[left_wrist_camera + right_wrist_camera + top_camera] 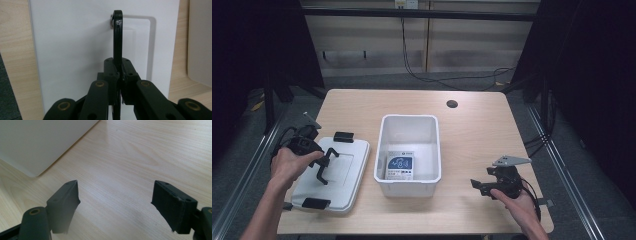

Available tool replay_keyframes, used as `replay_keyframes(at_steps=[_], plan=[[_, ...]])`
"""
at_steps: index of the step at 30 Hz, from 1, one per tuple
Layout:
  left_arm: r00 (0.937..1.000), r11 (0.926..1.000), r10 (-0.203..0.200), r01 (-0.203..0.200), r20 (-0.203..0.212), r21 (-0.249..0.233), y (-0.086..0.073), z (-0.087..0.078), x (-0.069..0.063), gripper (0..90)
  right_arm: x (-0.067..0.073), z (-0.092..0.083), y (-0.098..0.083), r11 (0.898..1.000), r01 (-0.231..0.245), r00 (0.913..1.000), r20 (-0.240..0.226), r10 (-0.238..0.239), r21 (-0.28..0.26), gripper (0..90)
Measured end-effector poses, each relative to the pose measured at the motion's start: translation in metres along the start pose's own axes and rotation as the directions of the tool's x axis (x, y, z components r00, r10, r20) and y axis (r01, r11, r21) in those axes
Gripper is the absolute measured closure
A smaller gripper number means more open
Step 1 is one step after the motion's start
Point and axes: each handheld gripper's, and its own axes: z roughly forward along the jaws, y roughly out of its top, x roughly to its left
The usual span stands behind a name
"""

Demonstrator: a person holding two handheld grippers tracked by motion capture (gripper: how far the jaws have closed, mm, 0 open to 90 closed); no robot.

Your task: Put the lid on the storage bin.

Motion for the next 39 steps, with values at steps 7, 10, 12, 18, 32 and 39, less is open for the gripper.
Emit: replay_keyframes(at_steps=[7,10,12,18,32,39], plan=[[0.9993,0.9995,0.032,-0.032,0.016,-0.005,-0.001,-0.009,-0.002,85.1,0.0,-0.001,0.0,1.0,-0.002,1.0,0.0,0.002,-0.001,21.1],[0.9991,0.9993,0.037,-0.037,0.021,-0.008,-0.002,-0.014,-0.003,85.2,0.0,-0.001,0.0,1.0,-0.002,1.0,0.002,0.002,-0.001,21.1],[0.9993,0.9991,0.036,-0.035,0.009,-0.023,-0.001,-0.022,-0.003,85.2,0.0,0.0,0.0,1.0,-0.003,1.0,0.0,0.003,0.0,21.1],[0.9993,0.9984,0.036,-0.036,0.001,-0.044,-0.001,-0.034,-0.003,85.2,0.0,0.0,0.0,1.0,-0.002,1.0,0.001,0.002,0.001,21.2],[0.9978,0.9948,0.066,-0.065,0.01,-0.078,0.003,-0.065,-0.016,85.2,0.001,0.0,0.0,1.0,0.006,1.0,0.003,-0.006,0.008,21.2],[0.9979,0.992,0.065,-0.064,0.004,-0.109,0.005,-0.082,-0.021,85.2,0.001,0.0,0.0,1.0,0.0,1.0,0.005,0.0,0.008,21.1]])
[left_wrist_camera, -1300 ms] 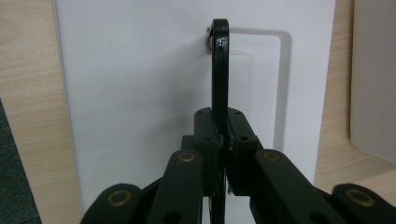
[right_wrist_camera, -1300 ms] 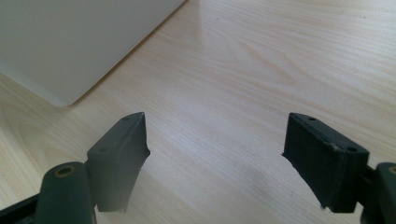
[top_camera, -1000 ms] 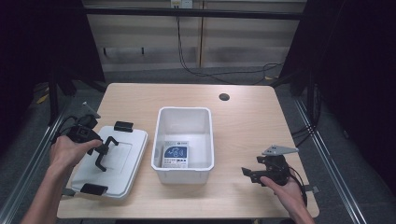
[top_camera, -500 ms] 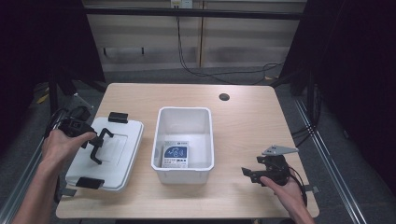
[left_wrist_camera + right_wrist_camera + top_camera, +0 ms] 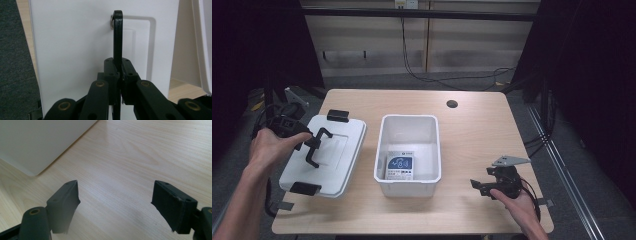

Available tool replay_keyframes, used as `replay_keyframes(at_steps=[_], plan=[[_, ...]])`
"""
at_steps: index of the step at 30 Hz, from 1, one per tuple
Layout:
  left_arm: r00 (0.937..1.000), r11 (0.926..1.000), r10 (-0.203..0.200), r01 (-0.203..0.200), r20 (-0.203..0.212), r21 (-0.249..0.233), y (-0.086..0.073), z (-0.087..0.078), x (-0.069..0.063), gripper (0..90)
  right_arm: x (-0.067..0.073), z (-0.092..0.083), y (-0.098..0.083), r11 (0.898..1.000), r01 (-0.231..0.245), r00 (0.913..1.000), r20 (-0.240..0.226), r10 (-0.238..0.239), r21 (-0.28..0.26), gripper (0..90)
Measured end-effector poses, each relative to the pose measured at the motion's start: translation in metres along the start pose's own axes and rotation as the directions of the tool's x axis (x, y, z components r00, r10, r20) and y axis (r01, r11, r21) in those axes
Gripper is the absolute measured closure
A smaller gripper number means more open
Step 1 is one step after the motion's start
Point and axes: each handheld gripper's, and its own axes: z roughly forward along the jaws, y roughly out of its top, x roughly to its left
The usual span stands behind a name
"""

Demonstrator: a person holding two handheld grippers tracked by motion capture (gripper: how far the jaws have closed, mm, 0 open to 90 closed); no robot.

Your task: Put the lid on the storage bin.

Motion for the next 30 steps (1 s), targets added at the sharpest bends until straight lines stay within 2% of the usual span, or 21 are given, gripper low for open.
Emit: replay_keyframes(at_steps=[7,15,20,23,27,30], plan=[[0.9999,0.9999,0.011,-0.011,-0.008,-0.008,0.003,-0.01,-0.006,85.3,0.0,0.0,0.0,1.0,0.001,1.0,-0.002,-0.001,0.001,21.1],[0.9998,0.9998,0.013,-0.013,0.011,-0.017,0.01,-0.019,-0.013,85.2,0.0,0.0,0.0,1.0,0.002,1.0,-0.001,-0.002,0.0,21.1],[0.9989,0.9986,0.045,-0.044,0.016,-0.029,0.013,-0.031,-0.024,85.2,0.0,0.0,0.0,1.0,0.0,1.0,-0.001,0.0,0.002,21.1],[0.9981,0.9969,0.061,-0.061,0.004,-0.049,0.017,-0.04,-0.034,85.2,0.0,0.0,0.0,1.0,0.0,1.0,0.0,0.0,0.002,21.1],[0.9978,0.9964,0.062,-0.061,0.021,-0.059,0.021,-0.047,-0.044,85.2,0.0,0.0,0.0,1.0,0.0,1.0,0.0,0.0,0.002,21.1],[0.998,0.9963,0.061,-0.06,0.016,-0.061,0.026,-0.048,-0.052,85.2,0.0,0.0,0.0,1.0,0.001,1.0,-0.001,-0.001,0.003,21.1]])
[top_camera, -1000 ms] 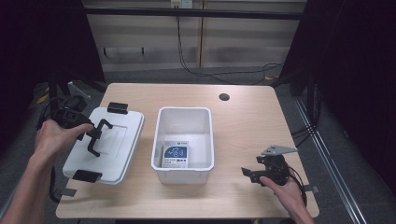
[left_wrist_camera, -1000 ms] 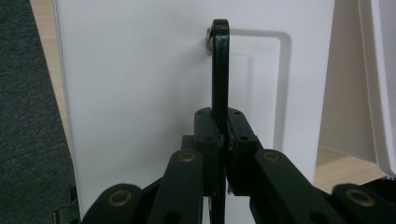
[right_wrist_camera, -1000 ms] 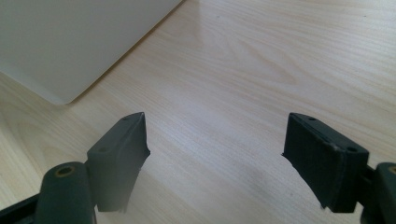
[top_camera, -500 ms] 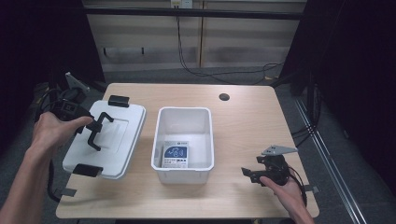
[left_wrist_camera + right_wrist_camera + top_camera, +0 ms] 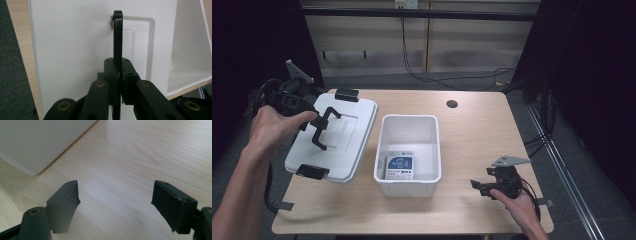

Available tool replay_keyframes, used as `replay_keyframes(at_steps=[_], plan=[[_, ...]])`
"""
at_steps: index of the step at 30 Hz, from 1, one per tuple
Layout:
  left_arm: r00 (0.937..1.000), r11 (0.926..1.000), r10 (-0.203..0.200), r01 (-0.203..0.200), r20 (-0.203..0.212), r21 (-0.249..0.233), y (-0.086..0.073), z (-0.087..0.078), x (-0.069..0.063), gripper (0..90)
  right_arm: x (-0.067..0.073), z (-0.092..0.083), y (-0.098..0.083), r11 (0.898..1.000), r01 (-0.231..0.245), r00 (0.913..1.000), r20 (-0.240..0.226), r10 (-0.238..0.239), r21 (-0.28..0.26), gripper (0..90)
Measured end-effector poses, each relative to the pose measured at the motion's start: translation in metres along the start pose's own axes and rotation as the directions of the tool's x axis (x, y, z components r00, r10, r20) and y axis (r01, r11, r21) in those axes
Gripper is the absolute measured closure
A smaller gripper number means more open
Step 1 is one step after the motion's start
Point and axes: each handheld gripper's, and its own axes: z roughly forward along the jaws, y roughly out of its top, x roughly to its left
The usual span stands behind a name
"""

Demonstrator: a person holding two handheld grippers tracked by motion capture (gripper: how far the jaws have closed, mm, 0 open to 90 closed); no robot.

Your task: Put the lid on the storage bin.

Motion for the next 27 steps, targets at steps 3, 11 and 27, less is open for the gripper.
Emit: replay_keyframes(at_steps=[3,11,27], plan=[[0.9999,0.9999,-0.009,0.008,0.008,0.007,0.004,0.002,-0.007,85.3,0.0,0.0,0.0,1.0,0.003,1.0,0.0,-0.003,-0.001,21.1],[0.9994,0.9989,-0.035,0.035,-0.004,0.033,0.014,0.013,-0.021,85.3,0.0,0.0,0.0,1.0,0.0,1.0,0.0,0.0,0.003,21.2],[0.9951,0.9934,-0.095,0.096,-0.027,0.062,0.031,0.027,-0.054,85.3,0.0,0.0,0.0,1.0,0.01,0.9999,0.002,-0.01,0.008,21.1]])
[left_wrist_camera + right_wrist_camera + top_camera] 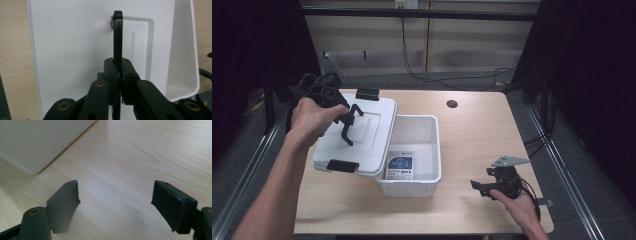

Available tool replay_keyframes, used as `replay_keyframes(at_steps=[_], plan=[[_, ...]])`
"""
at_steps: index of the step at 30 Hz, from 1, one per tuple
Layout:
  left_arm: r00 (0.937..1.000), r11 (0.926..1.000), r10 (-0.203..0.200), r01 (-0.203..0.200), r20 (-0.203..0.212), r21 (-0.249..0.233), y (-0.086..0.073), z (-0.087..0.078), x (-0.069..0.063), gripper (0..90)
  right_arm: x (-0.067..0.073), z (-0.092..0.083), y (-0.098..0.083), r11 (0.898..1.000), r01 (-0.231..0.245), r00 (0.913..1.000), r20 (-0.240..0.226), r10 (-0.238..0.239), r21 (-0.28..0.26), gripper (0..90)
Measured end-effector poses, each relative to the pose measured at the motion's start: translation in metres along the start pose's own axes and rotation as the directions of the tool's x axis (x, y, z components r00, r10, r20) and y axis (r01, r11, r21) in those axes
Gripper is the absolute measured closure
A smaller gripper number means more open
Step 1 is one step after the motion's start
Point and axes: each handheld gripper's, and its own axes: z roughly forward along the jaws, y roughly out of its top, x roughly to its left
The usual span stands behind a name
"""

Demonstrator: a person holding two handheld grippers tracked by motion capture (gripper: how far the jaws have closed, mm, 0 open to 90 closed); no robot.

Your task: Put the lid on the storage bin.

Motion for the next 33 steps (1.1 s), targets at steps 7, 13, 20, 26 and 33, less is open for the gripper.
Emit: replay_keyframes(at_steps=[7,13,20,26,33], plan=[[0.9999,0.9999,-0.015,0.015,0.006,-0.005,0.004,0.003,-0.015,85.3,0.0,0.0,0.0,1.0,0.003,1.0,-0.001,-0.003,0.004,21.2],[0.9994,0.9995,-0.031,0.031,0.011,0.002,0.006,0.009,-0.024,85.3,0.001,0.0,0.0,1.0,0.006,1.0,0.0,-0.006,0.004,21.2],[0.9983,0.9983,-0.059,0.059,-0.003,0.004,0.009,0.02,-0.041,85.3,0.001,0.0,0.0,1.0,0.008,1.0,0.0,-0.008,0.006,21.2],[0.9973,0.9973,-0.072,0.072,0.008,-0.008,0.011,0.027,-0.055,85.3,0.002,0.0,0.0,1.0,0.013,0.9999,-0.002,-0.013,0.007,21.2],[0.9944,0.9944,-0.106,0.106,0.007,0.003,0.011,0.036,-0.064,85.2,0.001,0.0,0.0,1.0,0.015,0.9999,-0.004,-0.015,0.007,21.2]])
